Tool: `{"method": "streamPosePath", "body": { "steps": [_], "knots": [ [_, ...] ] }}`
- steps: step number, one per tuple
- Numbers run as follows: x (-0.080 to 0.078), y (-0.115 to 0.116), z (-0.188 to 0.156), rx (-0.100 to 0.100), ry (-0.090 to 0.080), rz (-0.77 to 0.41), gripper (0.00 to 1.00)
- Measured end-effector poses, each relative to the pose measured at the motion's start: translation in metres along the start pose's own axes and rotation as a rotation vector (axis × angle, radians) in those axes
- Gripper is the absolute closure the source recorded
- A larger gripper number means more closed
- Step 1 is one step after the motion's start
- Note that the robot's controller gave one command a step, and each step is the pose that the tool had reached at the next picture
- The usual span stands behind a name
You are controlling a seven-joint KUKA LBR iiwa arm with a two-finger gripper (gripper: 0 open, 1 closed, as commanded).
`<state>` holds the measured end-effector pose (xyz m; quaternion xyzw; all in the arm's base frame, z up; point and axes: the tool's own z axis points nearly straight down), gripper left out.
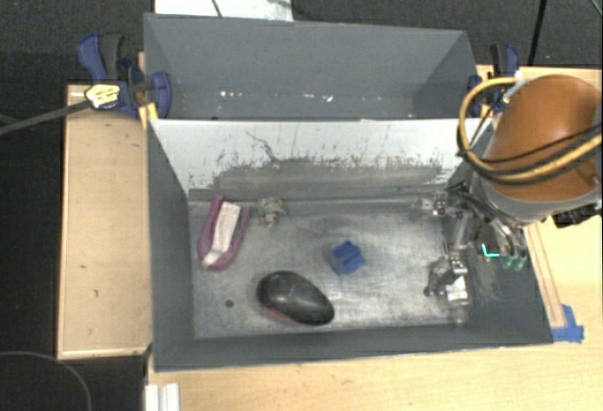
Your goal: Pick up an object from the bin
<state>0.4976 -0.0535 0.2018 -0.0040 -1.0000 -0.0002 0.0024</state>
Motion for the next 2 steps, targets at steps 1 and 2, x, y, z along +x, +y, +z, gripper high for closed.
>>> {"method": "streamPosePath", "body": {
  "steps": [1, 2],
  "knots": [
    [-0.005, 0.042, 0.129, -0.001, -0.001, -0.248, 0.0],
    [-0.031, 0.122, 0.13, 0.0, -0.009, -0.455, 0.0]
  ]
}}
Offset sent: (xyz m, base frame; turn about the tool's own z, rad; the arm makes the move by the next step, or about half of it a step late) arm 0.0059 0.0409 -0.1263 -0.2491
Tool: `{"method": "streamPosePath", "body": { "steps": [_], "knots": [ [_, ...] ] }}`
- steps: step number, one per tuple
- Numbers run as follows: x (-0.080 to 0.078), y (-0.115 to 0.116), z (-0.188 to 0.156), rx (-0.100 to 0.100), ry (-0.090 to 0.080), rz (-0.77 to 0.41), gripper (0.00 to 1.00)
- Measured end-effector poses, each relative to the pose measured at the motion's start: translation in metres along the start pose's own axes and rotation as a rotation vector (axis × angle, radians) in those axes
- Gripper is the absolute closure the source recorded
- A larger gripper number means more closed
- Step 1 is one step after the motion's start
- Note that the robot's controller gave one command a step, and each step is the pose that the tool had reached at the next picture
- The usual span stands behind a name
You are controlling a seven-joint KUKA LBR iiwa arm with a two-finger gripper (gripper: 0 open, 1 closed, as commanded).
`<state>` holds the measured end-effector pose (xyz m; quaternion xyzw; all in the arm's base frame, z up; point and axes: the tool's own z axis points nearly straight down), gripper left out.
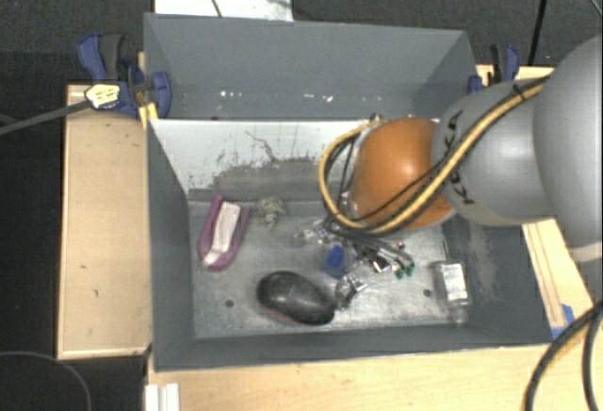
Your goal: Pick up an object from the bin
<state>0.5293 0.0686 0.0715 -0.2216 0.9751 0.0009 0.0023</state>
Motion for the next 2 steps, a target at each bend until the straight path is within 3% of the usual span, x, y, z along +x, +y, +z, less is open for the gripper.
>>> {"method": "streamPosePath", "body": {
  "steps": [1, 2],
  "knots": [
    [0.0006, -0.0547, -0.0036, 0.005, -0.001, 0.033, 0.0],
    [0.0003, -0.0508, -0.0039, 0.001, 0.002, 0.027, 1.0]
  ]
}}
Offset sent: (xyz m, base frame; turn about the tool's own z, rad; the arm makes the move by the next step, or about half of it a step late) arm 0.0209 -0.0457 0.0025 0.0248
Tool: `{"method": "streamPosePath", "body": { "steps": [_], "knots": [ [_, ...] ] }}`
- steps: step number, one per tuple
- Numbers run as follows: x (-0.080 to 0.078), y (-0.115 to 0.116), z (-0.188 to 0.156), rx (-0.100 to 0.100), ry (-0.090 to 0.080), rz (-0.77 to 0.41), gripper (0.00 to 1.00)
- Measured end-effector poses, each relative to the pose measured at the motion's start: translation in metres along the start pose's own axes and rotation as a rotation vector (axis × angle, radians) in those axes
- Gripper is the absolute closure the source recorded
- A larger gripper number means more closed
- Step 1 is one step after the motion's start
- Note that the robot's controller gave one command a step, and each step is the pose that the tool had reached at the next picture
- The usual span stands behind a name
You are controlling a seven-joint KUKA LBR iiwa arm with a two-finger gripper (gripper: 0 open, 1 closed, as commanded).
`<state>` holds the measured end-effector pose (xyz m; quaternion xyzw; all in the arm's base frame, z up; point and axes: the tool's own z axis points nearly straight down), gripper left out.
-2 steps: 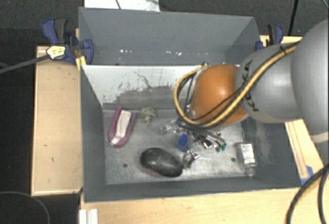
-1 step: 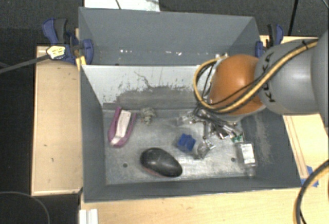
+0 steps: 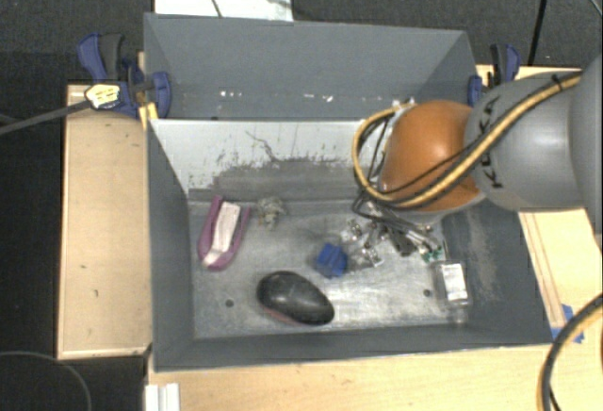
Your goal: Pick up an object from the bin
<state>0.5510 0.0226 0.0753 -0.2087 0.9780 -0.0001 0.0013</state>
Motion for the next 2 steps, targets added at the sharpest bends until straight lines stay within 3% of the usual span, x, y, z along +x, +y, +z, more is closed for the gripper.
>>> {"method": "streamPosePath", "body": {
  "steps": [1, 2],
  "knots": [
    [0.0, 0.0, 0.001, -0.001, 0.0, -0.001, 0.0],
    [-0.03, 0.026, 0.004, 0.001, -0.002, -0.064, 0.0]
  ]
}}
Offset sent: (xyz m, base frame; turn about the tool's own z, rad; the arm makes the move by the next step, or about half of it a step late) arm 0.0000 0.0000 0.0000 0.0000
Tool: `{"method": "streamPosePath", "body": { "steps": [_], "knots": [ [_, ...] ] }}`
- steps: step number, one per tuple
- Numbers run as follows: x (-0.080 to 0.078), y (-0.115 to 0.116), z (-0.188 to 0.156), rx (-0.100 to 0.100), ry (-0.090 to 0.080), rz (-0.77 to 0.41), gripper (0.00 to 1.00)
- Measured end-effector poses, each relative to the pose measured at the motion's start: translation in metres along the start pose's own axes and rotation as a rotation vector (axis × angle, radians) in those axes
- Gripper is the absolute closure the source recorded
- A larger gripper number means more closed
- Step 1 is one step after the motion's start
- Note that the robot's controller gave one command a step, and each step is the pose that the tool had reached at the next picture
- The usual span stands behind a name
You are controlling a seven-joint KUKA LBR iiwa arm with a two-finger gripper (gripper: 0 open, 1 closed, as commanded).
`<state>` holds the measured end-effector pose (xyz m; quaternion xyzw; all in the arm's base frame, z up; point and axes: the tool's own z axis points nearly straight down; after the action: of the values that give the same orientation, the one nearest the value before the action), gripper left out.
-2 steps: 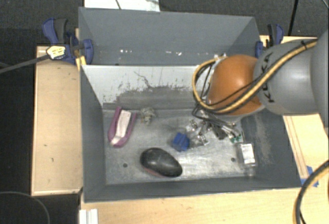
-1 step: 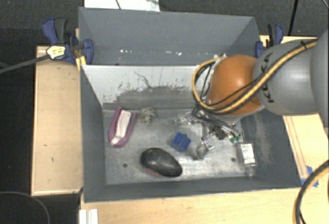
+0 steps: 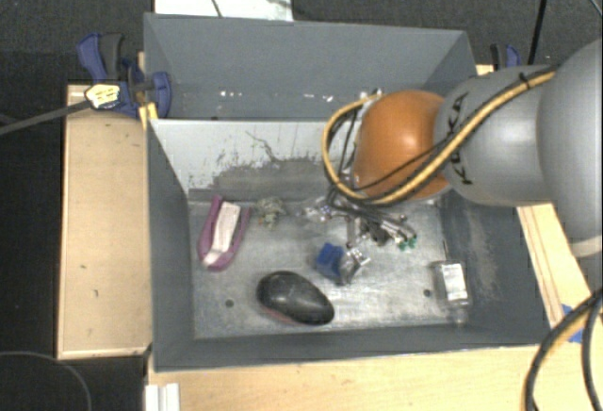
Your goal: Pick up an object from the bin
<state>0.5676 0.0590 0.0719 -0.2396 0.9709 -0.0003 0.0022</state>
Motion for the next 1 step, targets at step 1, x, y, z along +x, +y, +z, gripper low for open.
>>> {"method": "streamPosePath", "body": {
  "steps": [1],
  "knots": [
    [0.0006, -0.0011, -0.0012, 0.0, 0.003, 0.003, 1.0]
  ]
}}
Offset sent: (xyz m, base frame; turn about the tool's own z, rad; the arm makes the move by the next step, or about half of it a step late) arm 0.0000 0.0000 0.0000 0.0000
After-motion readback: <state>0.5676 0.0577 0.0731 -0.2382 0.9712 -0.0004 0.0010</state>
